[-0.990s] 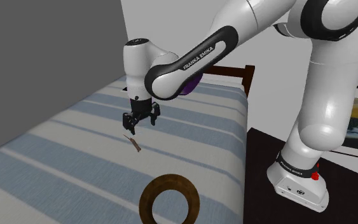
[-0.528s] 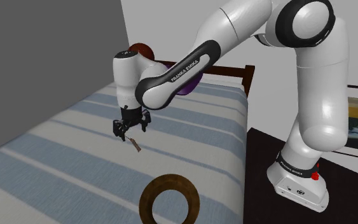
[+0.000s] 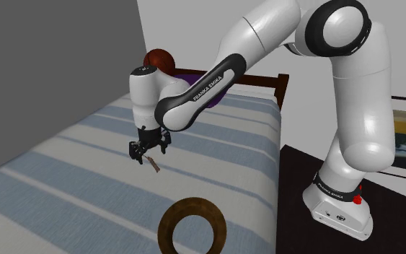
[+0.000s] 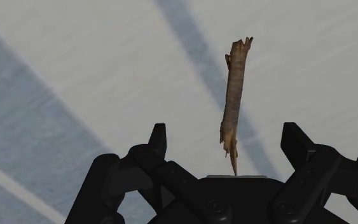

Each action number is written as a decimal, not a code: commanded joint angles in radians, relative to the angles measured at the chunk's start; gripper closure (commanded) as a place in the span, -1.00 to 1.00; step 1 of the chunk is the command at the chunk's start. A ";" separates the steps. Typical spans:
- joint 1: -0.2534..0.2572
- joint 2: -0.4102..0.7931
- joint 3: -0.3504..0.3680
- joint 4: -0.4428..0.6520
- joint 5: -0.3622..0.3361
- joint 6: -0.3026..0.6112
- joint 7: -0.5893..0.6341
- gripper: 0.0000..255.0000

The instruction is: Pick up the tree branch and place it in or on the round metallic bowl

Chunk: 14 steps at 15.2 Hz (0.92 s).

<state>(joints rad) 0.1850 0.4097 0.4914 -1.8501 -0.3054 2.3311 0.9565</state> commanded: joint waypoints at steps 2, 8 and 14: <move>0.000 0.000 0.000 0.000 0.000 0.000 0.000 -1.00; 0.000 0.000 0.000 0.000 0.000 0.000 0.000 1.00; -0.002 -0.007 0.003 0.004 0.005 -0.010 -0.004 1.00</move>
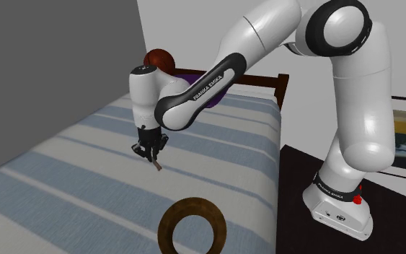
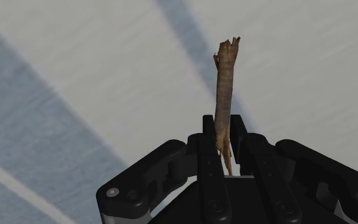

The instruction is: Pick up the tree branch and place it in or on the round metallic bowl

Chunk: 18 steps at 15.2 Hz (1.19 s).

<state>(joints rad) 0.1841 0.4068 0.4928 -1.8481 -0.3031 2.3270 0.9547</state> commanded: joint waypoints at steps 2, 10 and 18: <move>-0.005 -0.018 0.007 0.010 0.014 -0.027 -0.010 1.00; -0.017 -0.068 0.026 0.054 0.053 -0.113 -0.038 1.00; -0.024 -0.107 0.039 0.113 0.085 -0.205 -0.061 1.00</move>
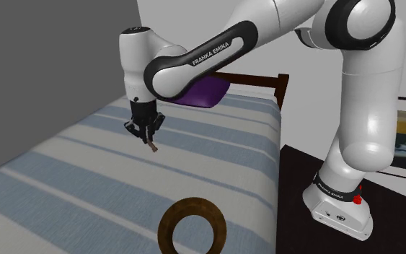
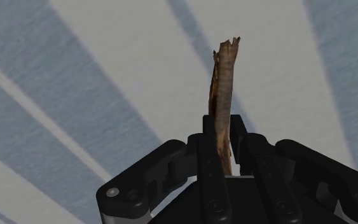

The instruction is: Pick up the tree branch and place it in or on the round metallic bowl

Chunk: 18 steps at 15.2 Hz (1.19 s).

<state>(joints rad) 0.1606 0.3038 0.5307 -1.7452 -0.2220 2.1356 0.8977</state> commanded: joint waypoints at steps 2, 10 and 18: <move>-0.002 -0.012 0.004 0.028 0.010 -0.037 -0.008 1.00; 0.017 -0.176 0.055 -0.152 0.083 -0.004 0.054 1.00; 0.079 -0.356 0.123 -0.336 0.182 0.027 0.147 1.00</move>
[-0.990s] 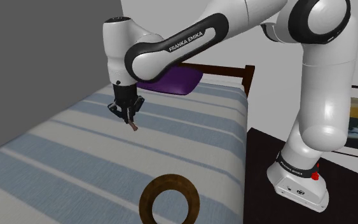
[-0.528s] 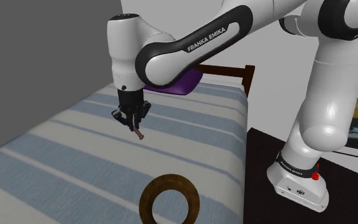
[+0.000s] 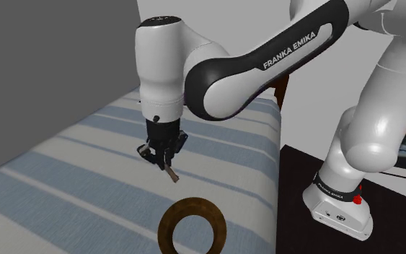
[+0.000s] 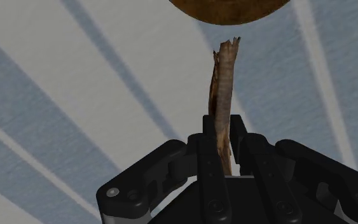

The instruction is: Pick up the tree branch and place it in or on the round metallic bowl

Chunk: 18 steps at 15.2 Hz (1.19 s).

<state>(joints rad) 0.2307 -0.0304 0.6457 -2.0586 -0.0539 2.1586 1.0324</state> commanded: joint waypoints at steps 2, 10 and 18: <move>0.029 -0.061 0.027 -0.056 0.038 0.006 0.038 1.00; 0.119 -0.184 0.111 -0.144 0.122 -0.005 0.166 1.00; 0.110 -0.128 0.138 -0.212 0.080 0.105 0.205 1.00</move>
<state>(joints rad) 0.3418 -0.1675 0.7789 -2.2623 0.0335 2.2479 1.2299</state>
